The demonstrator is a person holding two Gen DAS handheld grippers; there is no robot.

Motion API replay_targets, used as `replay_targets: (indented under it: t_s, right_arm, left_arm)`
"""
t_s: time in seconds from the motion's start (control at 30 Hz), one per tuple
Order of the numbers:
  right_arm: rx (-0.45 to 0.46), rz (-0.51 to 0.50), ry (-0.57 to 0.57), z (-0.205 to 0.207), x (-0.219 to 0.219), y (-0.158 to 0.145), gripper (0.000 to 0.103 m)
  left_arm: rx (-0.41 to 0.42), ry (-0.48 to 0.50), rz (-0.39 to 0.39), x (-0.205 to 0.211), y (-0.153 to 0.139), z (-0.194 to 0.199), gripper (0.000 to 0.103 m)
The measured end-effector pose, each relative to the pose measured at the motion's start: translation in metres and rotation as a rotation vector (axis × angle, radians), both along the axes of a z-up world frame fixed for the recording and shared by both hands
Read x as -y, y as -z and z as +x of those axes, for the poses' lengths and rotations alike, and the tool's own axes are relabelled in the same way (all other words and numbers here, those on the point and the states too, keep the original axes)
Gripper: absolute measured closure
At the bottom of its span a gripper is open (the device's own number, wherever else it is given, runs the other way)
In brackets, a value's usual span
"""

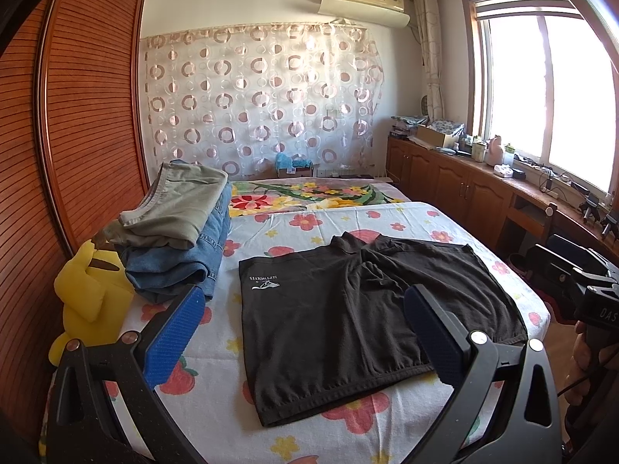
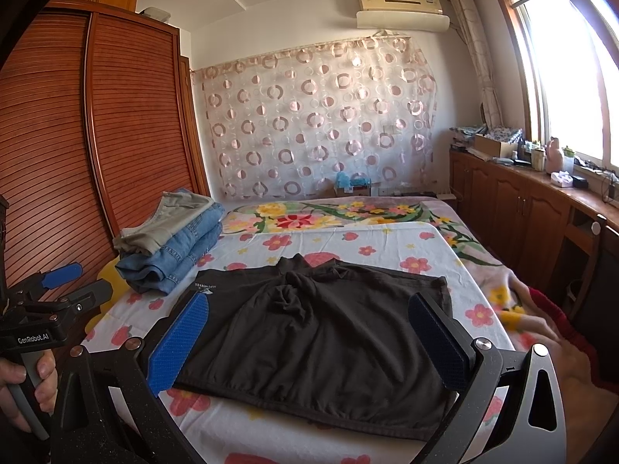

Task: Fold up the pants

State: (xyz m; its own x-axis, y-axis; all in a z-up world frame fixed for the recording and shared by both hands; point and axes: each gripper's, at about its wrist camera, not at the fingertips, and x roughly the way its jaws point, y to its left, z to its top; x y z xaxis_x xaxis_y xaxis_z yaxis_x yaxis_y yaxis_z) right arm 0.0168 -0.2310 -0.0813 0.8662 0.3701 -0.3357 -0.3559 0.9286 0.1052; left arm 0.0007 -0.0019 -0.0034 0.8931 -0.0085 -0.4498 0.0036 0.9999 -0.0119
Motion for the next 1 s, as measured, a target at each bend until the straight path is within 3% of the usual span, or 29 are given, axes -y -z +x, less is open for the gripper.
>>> replay_targets:
  t_s: [0.5, 0.8, 1.0]
  right_arm:
    - [-0.003, -0.001, -0.001, 0.001, 0.001, 0.001, 0.0]
    - [-0.042, -0.026, 0.024, 0.014, 0.011, 0.01, 0.0]
    - [-0.067, -0.044, 0.048, 0.021, 0.018, 0.01, 0.0]
  left_arm:
    - [0.0, 0.0, 0.002, 0.004, -0.001, 0.0, 0.0]
    - [-0.073, 0.001, 0.034, 0.014, 0.01, 0.01, 0.0]
    - [-0.121, 0.028, -0.01, 0.005, 0.03, 0.015, 0.0]
